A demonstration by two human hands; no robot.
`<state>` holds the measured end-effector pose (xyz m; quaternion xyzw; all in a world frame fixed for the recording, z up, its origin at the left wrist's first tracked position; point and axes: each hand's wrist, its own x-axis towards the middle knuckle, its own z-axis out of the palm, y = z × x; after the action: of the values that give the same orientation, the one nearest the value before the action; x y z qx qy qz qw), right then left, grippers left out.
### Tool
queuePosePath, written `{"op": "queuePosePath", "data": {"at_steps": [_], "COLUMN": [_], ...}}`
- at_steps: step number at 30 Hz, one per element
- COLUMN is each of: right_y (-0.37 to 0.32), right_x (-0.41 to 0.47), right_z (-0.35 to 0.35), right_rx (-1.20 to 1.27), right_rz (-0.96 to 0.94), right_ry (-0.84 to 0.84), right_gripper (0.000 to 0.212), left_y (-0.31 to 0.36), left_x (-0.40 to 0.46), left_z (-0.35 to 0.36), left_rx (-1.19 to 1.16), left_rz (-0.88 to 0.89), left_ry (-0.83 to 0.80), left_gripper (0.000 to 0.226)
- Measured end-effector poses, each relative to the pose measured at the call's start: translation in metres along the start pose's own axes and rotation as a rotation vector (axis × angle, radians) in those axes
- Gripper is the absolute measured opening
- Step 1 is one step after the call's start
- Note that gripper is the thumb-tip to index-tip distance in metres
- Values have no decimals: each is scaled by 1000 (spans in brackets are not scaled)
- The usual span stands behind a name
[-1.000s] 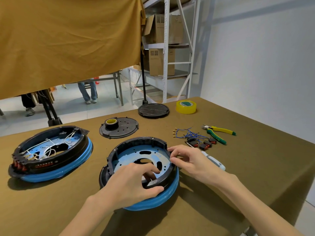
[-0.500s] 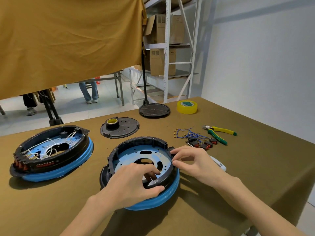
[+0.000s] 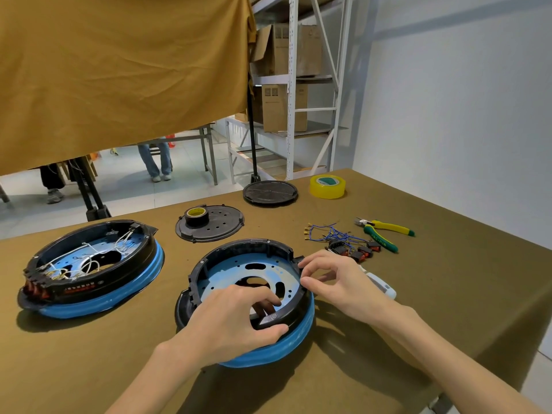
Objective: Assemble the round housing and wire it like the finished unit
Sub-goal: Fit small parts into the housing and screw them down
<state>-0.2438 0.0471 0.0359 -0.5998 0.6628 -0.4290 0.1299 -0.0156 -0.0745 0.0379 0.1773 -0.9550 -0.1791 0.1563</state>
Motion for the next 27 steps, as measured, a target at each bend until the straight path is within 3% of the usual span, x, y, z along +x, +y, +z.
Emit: {"op": "queuePosePath", "data": {"at_steps": [9,27], "right_y": [-2,-7], "right_x": [-5,-4], "right_z": [5,5], "right_rx": [-82,-133], "right_rz": [-70,-24], "right_ry": [27,-14], "right_gripper": [9,15], "left_y": [1,1], "left_x": [-1,-1], "left_z": [0,1], "left_rx": [6,20], "left_rz": [8,11], "left_ry": [10,21], "left_gripper": [57,55]}}
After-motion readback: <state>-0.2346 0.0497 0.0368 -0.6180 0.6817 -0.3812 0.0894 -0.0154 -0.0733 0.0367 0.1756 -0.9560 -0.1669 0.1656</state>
